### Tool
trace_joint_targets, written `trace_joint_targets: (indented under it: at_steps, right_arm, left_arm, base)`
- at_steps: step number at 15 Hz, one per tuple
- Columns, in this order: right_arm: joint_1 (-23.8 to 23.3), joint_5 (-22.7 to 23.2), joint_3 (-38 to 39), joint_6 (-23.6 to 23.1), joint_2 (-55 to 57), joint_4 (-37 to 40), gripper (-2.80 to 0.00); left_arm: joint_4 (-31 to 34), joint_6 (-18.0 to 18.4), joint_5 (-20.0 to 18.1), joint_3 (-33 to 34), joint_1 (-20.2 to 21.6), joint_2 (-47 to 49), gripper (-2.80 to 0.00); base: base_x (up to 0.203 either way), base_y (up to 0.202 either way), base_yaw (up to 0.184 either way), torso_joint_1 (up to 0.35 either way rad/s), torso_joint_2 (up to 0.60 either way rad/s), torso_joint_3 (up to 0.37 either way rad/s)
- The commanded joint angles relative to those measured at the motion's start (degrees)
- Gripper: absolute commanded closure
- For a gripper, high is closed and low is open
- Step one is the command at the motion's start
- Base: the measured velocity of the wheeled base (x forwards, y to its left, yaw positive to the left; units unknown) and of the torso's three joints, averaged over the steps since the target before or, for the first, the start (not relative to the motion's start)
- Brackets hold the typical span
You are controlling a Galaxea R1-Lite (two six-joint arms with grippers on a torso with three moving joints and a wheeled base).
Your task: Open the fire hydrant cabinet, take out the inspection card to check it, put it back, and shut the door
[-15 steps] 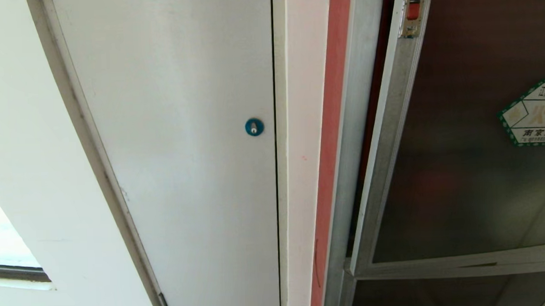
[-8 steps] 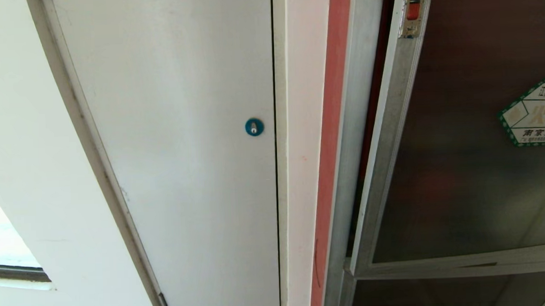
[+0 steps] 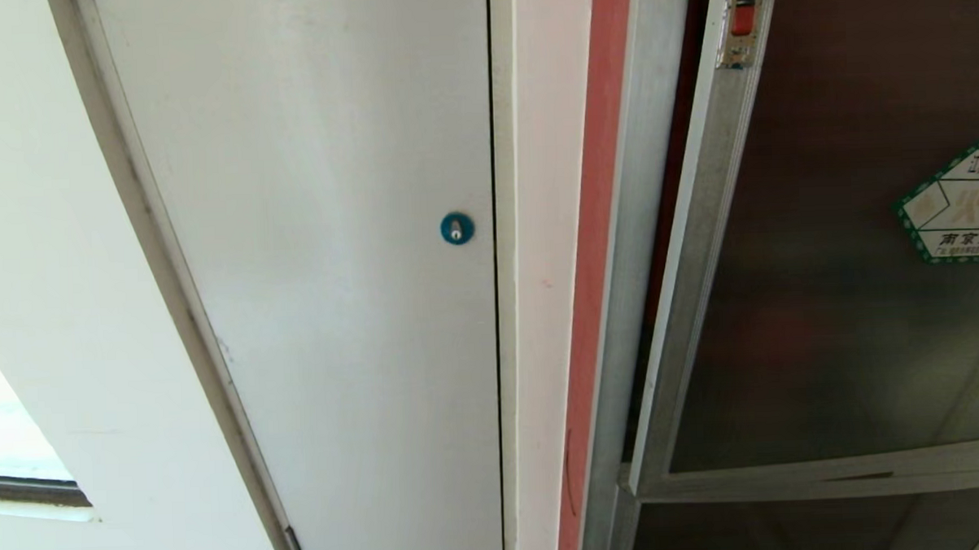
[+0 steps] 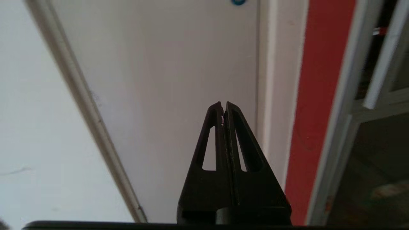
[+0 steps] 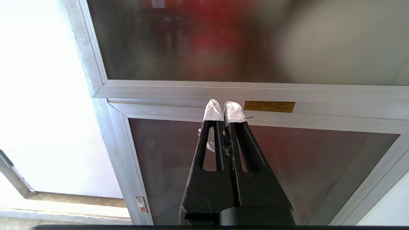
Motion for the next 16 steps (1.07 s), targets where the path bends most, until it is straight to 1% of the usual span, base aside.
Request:
trace_joint_targets:
  at_steps: [1,3,4,5,7,9,10,14,15,16]
  right_arm:
    - [0.0,0.0,0.0,0.0,0.1,0.0,0.00]
    - [0.0,0.0,0.1,0.0,0.1,0.0,0.00]
    - [0.0,0.0,0.0,0.0,0.1,0.0,0.00]
    - [0.0,0.0,0.0,0.0,0.1,0.0,0.00]
    - [0.0,0.0,0.1,0.0,0.1,0.0,0.00]
    - [0.0,0.0,0.0,0.0,0.1,0.0,0.00]
    - [0.0,0.0,0.1,0.0,0.1,0.0,0.00]
    - [0.0,0.0,0.0,0.0,0.1,0.0,0.00]
    - [0.0,0.0,0.0,0.0,0.1,0.0,0.00]
    - [0.0,0.0,0.1,0.0,0.1,0.0,0.00]
  left_arm:
    - [0.0,0.0,-7.0,-8.7,-0.1,16.2,0.00]
    - [0.1,0.3,-16.6,-16.5,-1.1,26.9,0.00]
    - [0.2,0.5,-20.9,-20.0,-2.8,31.6,0.00]
    - [0.2,0.6,-24.0,-22.8,-5.9,35.9,0.00]
    - [0.0,0.6,-27.2,-26.7,-15.5,43.7,0.00]
    - [-0.2,0.5,-28.4,-29.9,-22.5,49.7,0.00]
    - [-0.2,0.4,-28.6,-31.4,-24.7,52.0,0.00]
    - [-0.5,0.5,-28.6,-37.4,-28.9,61.6,0.00]
    - [-2.2,0.5,-27.8,-38.1,-31.4,63.9,0.00]
    - [-5.6,0.1,-25.0,-38.4,-34.6,66.0,0.00]
  base:
    - [0.000,0.000,0.000,0.000,0.00,0.000]
    - [0.000,0.000,0.000,0.000,0.00,0.000]
    - [0.000,0.000,0.000,0.000,0.00,0.000]
    - [0.000,0.000,0.000,0.000,0.00,0.000]
    - [0.000,0.000,0.000,0.000,0.00,0.000]
    - [0.000,0.000,0.000,0.000,0.00,0.000]
    - [0.000,0.000,0.000,0.000,0.00,0.000]
    - [0.000,0.000,0.000,0.000,0.00,0.000]
    - [0.000,0.000,0.000,0.000,0.00,0.000]
    - [0.000,0.000,0.000,0.000,0.00,0.000]
